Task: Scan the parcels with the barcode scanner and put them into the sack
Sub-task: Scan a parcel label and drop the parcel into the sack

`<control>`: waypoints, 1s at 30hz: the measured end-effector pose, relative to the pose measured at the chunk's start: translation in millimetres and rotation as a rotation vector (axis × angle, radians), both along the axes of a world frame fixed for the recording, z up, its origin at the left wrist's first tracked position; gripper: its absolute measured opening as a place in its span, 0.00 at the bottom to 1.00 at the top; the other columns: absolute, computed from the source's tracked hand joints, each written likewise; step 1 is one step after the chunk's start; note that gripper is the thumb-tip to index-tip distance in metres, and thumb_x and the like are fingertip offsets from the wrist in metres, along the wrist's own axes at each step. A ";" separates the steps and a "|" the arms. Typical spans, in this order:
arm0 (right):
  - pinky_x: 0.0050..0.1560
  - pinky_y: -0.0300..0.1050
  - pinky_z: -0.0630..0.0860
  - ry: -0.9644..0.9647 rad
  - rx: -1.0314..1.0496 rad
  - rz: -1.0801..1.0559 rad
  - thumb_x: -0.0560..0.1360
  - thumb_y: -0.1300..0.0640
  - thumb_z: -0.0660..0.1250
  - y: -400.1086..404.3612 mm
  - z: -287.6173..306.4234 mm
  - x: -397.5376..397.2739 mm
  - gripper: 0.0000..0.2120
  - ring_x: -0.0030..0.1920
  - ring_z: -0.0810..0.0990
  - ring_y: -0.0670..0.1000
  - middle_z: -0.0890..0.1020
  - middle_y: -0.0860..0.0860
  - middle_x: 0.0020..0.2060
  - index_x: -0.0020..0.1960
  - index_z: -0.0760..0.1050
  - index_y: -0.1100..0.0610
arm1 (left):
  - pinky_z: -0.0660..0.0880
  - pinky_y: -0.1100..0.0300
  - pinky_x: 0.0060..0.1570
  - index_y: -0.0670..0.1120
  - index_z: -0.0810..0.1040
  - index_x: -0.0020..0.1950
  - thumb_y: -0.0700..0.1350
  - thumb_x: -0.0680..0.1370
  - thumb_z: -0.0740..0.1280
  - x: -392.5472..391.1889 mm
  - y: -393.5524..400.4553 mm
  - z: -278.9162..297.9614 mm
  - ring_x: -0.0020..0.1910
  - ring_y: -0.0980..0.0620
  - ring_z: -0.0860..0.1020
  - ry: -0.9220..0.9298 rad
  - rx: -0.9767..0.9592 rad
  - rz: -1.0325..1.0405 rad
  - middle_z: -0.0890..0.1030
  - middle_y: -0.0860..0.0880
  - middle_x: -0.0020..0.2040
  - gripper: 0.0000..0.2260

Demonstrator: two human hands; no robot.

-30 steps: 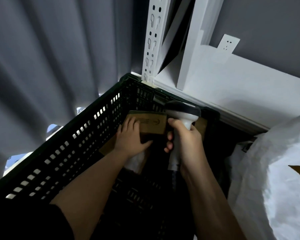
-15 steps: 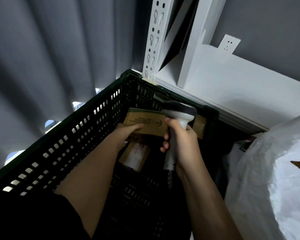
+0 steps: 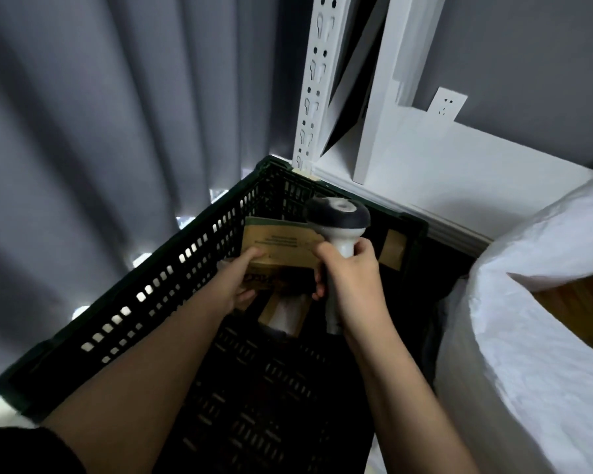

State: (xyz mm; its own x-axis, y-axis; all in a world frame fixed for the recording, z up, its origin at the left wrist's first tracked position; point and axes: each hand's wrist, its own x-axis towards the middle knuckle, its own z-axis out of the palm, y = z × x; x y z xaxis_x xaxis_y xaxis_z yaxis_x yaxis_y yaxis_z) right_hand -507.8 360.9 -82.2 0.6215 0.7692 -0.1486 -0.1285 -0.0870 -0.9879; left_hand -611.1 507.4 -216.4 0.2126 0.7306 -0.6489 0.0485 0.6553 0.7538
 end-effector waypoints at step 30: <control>0.34 0.41 0.77 0.482 0.414 0.055 0.65 0.48 0.76 -214.0 152.5 -105.7 0.35 0.34 0.79 0.44 0.81 0.55 0.58 0.67 0.65 0.53 | 0.73 0.49 0.64 0.67 0.58 0.67 0.46 0.63 0.80 -163.7 -311.7 266.7 0.65 0.55 0.71 0.173 1.231 0.179 0.67 0.63 0.65 0.43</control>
